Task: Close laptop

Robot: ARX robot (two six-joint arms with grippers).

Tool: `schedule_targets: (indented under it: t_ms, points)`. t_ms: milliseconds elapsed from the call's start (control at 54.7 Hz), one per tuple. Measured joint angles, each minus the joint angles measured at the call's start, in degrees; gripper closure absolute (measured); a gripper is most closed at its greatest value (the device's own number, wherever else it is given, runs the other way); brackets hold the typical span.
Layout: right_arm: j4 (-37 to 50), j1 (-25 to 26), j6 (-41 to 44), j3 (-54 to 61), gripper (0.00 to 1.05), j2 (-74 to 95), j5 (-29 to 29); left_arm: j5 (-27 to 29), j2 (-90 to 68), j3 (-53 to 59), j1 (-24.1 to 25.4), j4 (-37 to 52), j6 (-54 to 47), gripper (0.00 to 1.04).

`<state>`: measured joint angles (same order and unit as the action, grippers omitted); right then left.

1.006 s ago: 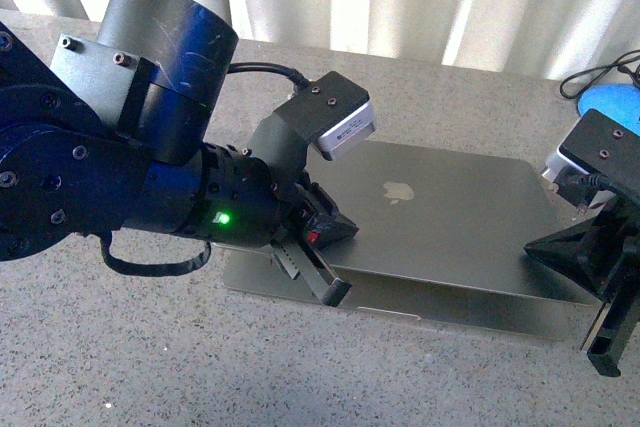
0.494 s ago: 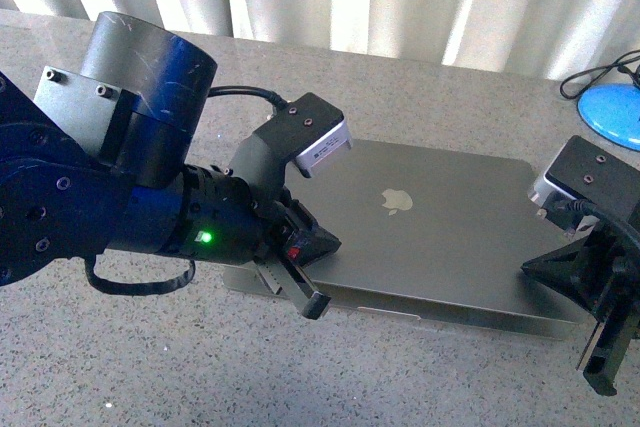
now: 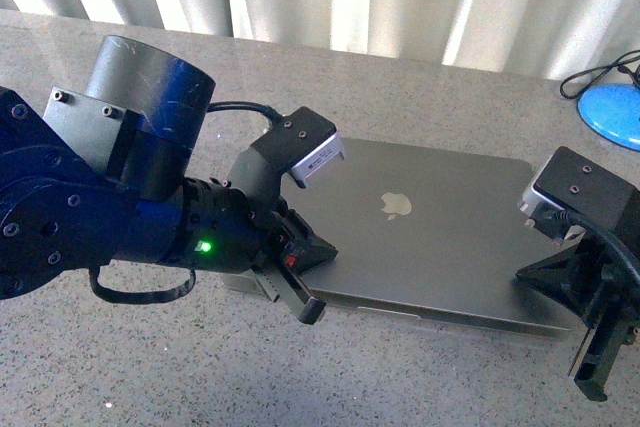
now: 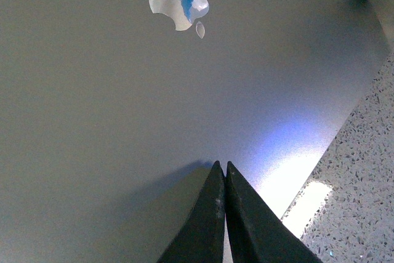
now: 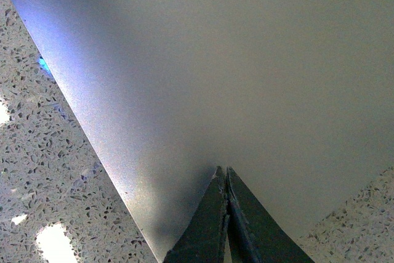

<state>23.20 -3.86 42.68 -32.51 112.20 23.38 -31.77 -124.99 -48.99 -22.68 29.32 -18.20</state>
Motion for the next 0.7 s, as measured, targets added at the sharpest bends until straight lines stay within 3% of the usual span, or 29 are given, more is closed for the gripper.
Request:
schedule_targets:
  t_ms: [695]
  points:
    - [0.50,-0.04,1.07,-1.36,1.04,3.32,-0.33,-1.51,-2.69,-1.20,0.55,1.22,0.98,1.01]
